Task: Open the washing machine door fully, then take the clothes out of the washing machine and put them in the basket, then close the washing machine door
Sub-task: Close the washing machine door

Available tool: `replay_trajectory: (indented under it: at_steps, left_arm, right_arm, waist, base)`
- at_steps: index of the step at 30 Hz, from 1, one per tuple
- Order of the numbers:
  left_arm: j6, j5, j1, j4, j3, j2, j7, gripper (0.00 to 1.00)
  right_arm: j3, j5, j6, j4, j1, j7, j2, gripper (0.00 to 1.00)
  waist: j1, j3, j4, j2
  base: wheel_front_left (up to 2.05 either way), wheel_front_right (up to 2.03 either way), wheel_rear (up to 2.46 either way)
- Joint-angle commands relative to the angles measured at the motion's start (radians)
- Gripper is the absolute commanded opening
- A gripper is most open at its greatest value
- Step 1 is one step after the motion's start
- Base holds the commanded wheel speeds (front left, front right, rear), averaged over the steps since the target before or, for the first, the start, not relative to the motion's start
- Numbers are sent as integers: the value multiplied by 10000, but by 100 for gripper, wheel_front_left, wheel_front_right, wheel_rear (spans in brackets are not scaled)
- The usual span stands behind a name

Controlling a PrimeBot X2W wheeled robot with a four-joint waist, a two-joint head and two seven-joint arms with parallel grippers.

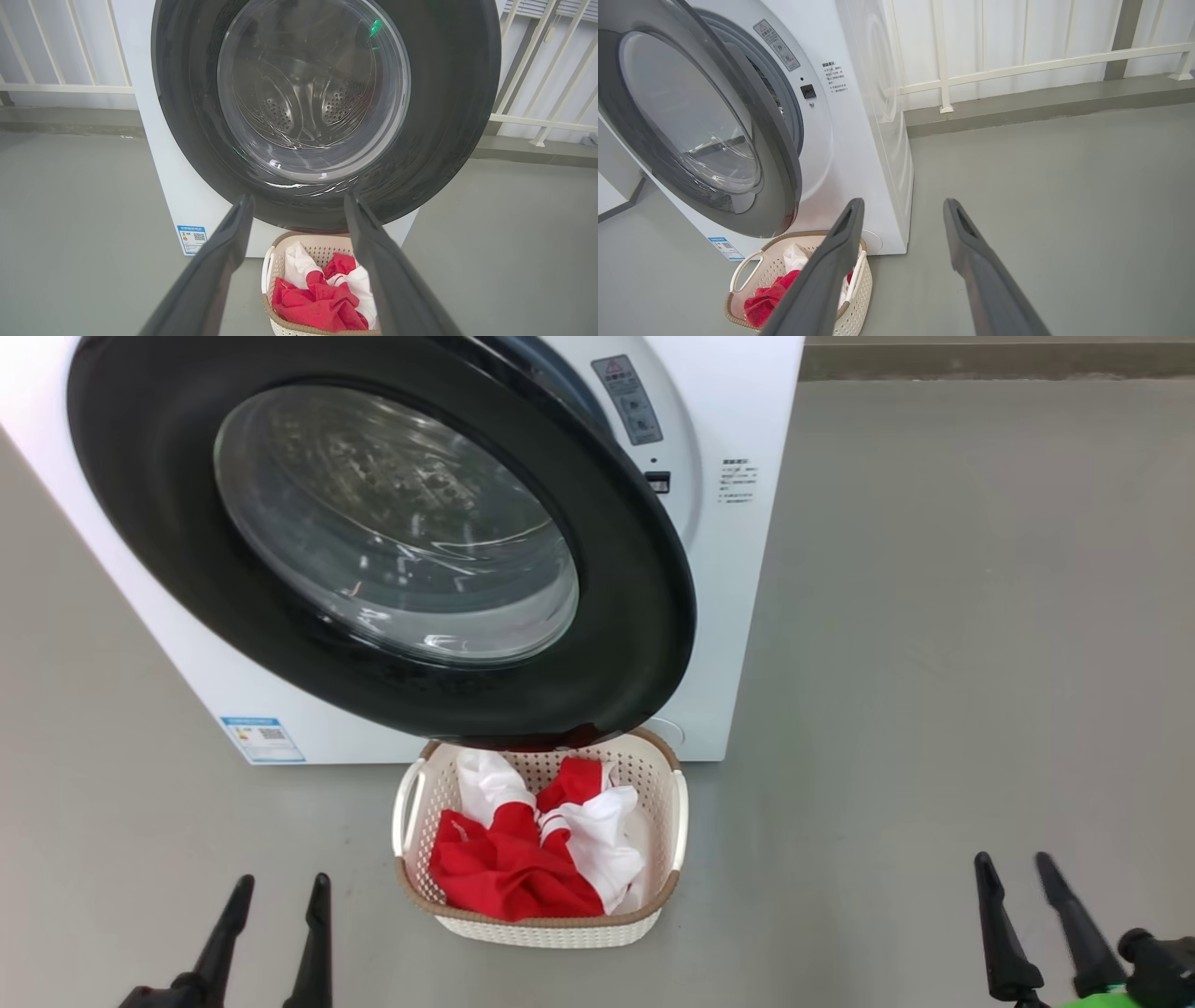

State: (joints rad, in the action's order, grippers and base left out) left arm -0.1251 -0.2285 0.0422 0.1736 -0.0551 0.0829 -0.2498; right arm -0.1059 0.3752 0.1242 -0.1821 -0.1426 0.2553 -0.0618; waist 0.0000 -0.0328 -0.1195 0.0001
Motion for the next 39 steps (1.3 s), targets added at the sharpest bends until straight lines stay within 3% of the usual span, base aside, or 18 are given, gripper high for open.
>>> replay_trajectory:
  at_steps: [1,9,19,39]
  left_arm:
    - [-56,102,-276,-276,-241,59,-120,100]
    - [-56,-19,-336,-185,61,-121,-120,100]
    - [-56,-231,-664,-152,659,-257,-120,100]
    - [-56,-1463,-1821,-322,1749,-325,-120,100]
  right_arm:
    - [430,-40,65,258,206,65,-236,0]
    - [1471,125,65,143,876,65,-208,0]
    - [2463,213,65,-453,2838,65,-323,0]
    - [2814,165,65,-1276,5721,65,-1336,0]
  waist:
    - [0,-9,-114,-1]
    - [0,-104,-547,-1]
    - [0,-590,-1573,-1]
    - [0,-2608,-3262,-1]
  base:
    - [0,0,0]
    - [0,0,0]
    - [0,0,0]
    - [0,0,0]
